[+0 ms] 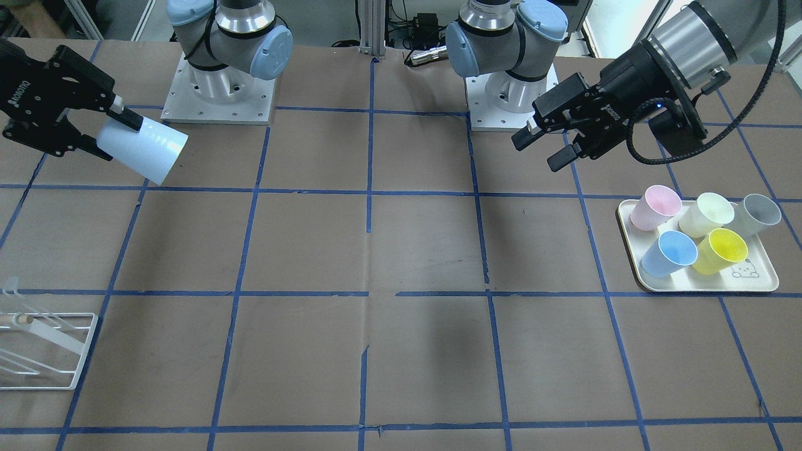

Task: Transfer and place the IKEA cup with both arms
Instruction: 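Carry the cup toward the table center with the right gripper while the left gripper approaches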

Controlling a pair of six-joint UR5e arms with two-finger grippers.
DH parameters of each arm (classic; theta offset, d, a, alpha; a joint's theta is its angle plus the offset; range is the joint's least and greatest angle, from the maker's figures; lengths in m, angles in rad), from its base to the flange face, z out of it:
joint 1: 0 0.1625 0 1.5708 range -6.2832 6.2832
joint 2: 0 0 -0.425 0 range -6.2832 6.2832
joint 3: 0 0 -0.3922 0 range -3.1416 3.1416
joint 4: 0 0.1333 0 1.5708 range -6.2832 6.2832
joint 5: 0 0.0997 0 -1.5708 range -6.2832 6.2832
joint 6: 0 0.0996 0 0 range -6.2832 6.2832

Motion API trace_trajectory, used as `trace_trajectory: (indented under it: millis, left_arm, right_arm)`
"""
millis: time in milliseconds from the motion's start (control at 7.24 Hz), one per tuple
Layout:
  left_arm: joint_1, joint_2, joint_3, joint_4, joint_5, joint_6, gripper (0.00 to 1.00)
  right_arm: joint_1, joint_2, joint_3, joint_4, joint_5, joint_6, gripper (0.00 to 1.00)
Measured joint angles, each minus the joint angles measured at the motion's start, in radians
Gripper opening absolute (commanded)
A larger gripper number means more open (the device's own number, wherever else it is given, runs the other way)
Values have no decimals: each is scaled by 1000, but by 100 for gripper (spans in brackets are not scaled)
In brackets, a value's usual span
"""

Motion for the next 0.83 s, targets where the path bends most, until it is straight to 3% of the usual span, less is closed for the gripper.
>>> trace_trajectory:
  millis: [414,829]
  left_arm:
    - [3,-28,-184,152,-346,7,100]
    - [-54,-44,-310,321,-499,-4,100]
  right_arm:
    - [56,-70,91,14,127,314,26]
    - [177,-89,115,8,194,557,26]
